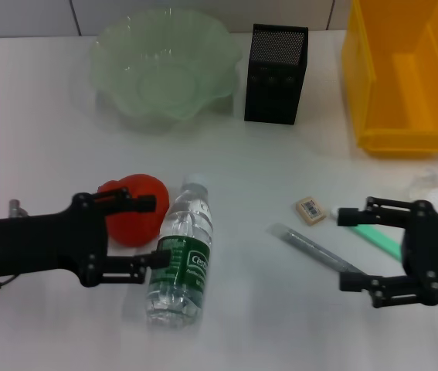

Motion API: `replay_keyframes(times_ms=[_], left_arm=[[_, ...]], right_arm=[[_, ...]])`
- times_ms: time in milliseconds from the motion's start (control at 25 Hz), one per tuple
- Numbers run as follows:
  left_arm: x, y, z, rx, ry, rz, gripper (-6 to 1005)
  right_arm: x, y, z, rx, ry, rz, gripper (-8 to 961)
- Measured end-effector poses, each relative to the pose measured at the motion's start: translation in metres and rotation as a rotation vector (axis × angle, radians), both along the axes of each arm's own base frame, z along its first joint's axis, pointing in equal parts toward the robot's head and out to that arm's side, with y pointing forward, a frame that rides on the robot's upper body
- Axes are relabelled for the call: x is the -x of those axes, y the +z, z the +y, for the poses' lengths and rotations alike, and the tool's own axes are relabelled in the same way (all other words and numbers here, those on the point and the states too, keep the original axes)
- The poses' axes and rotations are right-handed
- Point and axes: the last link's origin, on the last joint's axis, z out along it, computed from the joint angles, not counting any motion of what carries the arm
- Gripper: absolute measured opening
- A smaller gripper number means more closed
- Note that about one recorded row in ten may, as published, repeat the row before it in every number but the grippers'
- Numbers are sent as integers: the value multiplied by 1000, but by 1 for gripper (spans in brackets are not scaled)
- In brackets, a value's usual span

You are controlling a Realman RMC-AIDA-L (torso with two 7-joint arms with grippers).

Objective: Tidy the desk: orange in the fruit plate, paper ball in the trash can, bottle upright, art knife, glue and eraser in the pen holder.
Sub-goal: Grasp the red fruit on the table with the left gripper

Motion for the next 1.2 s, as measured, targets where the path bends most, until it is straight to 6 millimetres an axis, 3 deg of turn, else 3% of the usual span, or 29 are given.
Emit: replay_keyframes(times_ms=[200, 560, 800, 1200], left_arm=[[10, 13, 5, -45, 20, 56, 851], [13, 18, 9, -92, 40, 49, 839], [18, 10, 19, -164, 73, 100, 832], [37, -20, 34, -214, 149, 304, 819]], right_arm=[[6, -11, 9, 15, 7, -13, 827], [9, -16, 12, 17, 1, -7, 826], [7, -16, 12, 6, -12, -12, 826], [3, -17, 11, -3, -29, -17, 827]])
